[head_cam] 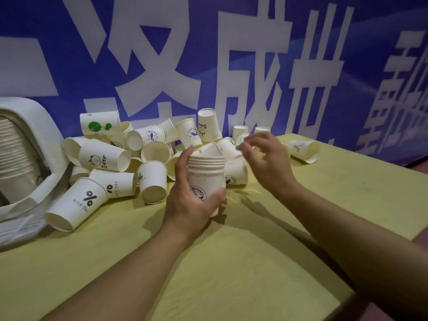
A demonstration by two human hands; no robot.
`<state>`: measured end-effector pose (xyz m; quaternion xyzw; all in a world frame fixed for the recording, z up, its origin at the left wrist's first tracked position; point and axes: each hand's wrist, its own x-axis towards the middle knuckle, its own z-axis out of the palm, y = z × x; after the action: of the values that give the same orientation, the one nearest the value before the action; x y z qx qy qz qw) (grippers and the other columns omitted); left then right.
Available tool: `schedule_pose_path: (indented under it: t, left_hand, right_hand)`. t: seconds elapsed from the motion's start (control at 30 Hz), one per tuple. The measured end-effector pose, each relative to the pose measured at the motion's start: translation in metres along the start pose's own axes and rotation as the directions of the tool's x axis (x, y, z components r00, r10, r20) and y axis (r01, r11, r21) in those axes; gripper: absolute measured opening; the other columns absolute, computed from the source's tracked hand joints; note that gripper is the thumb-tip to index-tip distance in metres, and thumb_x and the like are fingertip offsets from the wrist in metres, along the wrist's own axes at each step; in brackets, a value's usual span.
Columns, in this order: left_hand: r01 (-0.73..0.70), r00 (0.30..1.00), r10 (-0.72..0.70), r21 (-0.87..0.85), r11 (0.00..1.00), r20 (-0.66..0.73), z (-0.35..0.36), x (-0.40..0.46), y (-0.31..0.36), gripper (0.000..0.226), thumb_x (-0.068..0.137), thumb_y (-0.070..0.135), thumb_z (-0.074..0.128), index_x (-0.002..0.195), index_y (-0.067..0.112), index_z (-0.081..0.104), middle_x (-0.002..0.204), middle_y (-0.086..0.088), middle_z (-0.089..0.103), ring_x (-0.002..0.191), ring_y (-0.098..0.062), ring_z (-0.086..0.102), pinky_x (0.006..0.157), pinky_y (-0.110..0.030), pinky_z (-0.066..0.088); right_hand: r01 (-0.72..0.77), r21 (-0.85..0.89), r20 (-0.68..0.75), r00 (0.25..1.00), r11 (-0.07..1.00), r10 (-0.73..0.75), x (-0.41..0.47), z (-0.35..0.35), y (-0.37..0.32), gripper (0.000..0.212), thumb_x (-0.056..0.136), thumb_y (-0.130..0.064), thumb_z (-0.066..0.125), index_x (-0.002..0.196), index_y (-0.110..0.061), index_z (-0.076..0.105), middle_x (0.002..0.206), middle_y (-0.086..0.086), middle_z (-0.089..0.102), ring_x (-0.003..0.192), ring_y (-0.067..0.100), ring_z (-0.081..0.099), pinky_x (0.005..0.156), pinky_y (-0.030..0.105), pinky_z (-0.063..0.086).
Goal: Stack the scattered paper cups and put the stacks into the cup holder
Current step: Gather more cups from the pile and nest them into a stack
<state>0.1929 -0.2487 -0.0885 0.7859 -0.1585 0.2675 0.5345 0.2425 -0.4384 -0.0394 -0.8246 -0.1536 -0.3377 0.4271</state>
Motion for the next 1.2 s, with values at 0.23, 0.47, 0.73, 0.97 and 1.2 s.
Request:
schedule_pose_path:
  t: [0.23,0.47,0.73,0.97,1.2]
  left_hand:
    - [0.017,0.998,-0.016,-0.02,1.0,0.058,0.004,0.004,-0.001,0.097,0.064,0.045,0.079,0.133,0.073,0.016,0.118,0.056,0.04,0.103,0.025,0.05,0.081,-0.004,0.041]
    - [0.035,0.998,-0.032,-0.064,0.997,0.047,0.008,0.01,-0.004,0.099,0.055,0.055,0.076,0.133,0.076,0.018,0.14,0.029,0.047,0.121,0.011,0.052,0.094,-0.011,0.042]
    - [0.019,0.999,-0.018,-0.029,0.999,0.032,0.01,0.01,-0.004,0.1,0.055,0.053,0.077,0.135,0.072,0.021,0.14,0.03,0.048,0.124,0.005,0.053,0.1,-0.022,0.044]
    - [0.016,0.998,-0.011,-0.073,0.997,0.067,0.009,0.009,-0.002,0.098,0.056,0.053,0.077,0.133,0.074,0.021,0.133,0.043,0.046,0.12,0.01,0.053,0.094,-0.011,0.044]
    - [0.013,0.994,-0.001,-0.113,0.994,0.106,0.003,0.004,0.001,0.099,0.058,0.053,0.076,0.139,0.068,0.02,0.131,0.036,0.051,0.115,0.009,0.056,0.088,-0.007,0.045]
  right_hand:
    - [-0.18,-0.726,0.053,0.948,0.664,0.315,0.084,-0.082,0.121,0.06,0.089,-0.073,0.041,0.136,-0.037,0.053,0.15,0.001,0.042,0.139,0.031,0.03,0.111,0.057,0.022]
    - [-0.368,-0.662,0.154,0.785,0.653,0.599,0.119,-0.105,0.21,0.117,0.045,-0.109,0.018,0.14,-0.043,0.04,0.151,0.007,0.041,0.137,0.042,0.037,0.11,0.068,0.025]
    - [-0.37,-0.602,0.226,0.771,0.707,0.596,0.132,-0.068,0.183,0.075,0.081,-0.074,0.055,0.138,-0.025,0.051,0.145,0.01,0.048,0.131,0.033,0.046,0.105,0.048,0.038]
    - [-0.338,-0.552,0.367,0.722,0.762,0.586,0.111,-0.045,0.124,0.06,0.089,-0.057,0.061,0.136,-0.021,0.056,0.139,0.004,0.055,0.112,0.02,0.054,0.09,0.034,0.042]
    - [-0.412,-0.46,0.396,0.697,0.786,0.597,0.066,-0.029,0.064,0.045,0.094,-0.044,0.061,0.13,-0.017,0.059,0.109,0.001,0.057,0.1,0.022,0.057,0.087,0.039,0.055]
